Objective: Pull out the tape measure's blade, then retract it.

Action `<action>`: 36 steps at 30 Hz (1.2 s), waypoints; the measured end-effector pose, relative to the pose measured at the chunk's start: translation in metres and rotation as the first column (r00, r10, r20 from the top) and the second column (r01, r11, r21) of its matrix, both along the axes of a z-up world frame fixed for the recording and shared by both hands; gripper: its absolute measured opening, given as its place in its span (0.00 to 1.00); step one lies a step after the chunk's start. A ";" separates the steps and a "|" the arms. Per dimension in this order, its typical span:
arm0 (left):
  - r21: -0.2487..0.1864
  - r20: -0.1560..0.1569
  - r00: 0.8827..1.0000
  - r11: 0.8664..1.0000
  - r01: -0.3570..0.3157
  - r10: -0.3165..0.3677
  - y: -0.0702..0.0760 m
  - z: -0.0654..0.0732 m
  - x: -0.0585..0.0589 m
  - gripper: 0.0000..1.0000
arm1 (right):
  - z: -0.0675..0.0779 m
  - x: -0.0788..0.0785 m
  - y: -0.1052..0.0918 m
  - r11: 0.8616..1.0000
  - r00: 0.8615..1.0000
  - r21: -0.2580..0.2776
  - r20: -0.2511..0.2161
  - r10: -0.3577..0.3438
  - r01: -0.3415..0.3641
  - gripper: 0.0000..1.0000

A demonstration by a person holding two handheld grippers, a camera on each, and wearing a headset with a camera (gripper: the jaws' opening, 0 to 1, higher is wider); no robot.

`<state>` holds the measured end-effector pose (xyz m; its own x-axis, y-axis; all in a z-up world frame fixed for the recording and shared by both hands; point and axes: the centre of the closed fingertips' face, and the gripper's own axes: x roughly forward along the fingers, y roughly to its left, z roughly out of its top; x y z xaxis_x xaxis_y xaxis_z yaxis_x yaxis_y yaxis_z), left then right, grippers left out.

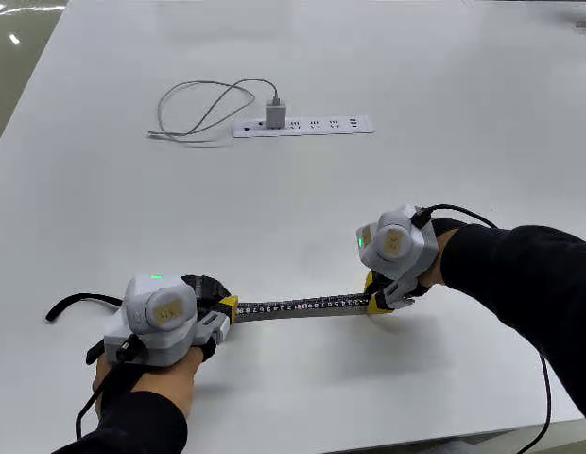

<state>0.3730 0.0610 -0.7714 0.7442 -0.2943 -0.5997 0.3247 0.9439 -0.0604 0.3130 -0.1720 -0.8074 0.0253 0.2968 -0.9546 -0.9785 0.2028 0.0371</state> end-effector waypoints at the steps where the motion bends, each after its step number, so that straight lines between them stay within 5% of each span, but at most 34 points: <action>1: -0.001 0.000 1.000 1.000 0.000 0.000 0.000 0.000 0.000 0.58 | 0.000 0.000 0.001 1.000 1.000 0.004 0.001 -0.006 0.006 0.10; 36: -0.003 0.005 1.000 1.000 0.001 -0.001 -0.001 0.000 0.000 0.59 | 0.000 0.004 0.013 0.999 0.999 0.008 -0.014 -0.041 0.041 0.10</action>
<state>0.3728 0.0604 -0.7712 0.7468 -0.2972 -0.5950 0.3260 0.9433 -0.0620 0.3166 -0.1591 -0.8073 0.0241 0.3036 -0.9525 -0.9687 0.2425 0.0528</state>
